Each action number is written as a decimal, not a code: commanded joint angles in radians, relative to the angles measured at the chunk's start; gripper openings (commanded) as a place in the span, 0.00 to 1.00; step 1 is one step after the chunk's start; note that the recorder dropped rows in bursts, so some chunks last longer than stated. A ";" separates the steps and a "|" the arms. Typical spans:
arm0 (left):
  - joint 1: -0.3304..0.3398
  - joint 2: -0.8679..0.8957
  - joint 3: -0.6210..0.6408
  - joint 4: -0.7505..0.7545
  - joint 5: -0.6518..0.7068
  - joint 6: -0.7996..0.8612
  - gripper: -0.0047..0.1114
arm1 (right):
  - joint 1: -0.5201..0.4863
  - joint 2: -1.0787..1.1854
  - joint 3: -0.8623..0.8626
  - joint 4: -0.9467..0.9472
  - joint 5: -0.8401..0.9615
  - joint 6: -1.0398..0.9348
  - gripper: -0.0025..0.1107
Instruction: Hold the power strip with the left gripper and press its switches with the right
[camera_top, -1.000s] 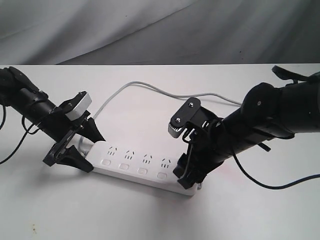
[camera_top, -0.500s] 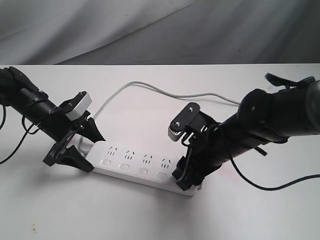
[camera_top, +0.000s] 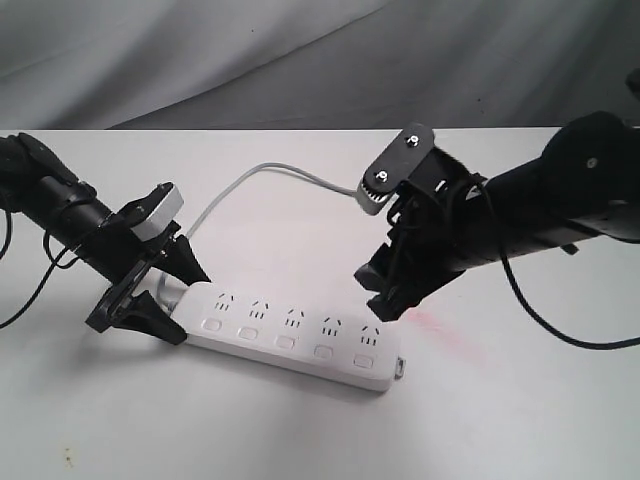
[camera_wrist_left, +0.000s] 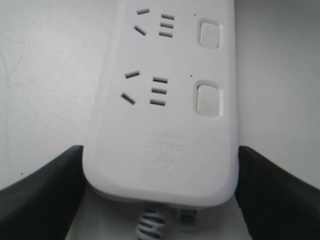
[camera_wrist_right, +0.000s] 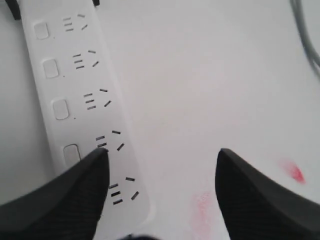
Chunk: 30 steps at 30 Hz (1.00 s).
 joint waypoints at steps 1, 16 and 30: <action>-0.007 0.015 0.015 0.072 -0.010 -0.021 0.43 | -0.012 -0.061 0.003 -0.041 -0.006 0.054 0.53; -0.007 0.015 0.015 0.072 -0.010 -0.021 0.43 | -0.012 -0.488 0.003 -0.686 0.130 0.714 0.02; -0.007 0.015 0.015 0.072 -0.010 -0.021 0.43 | -0.012 -1.022 0.003 -0.967 0.379 1.077 0.02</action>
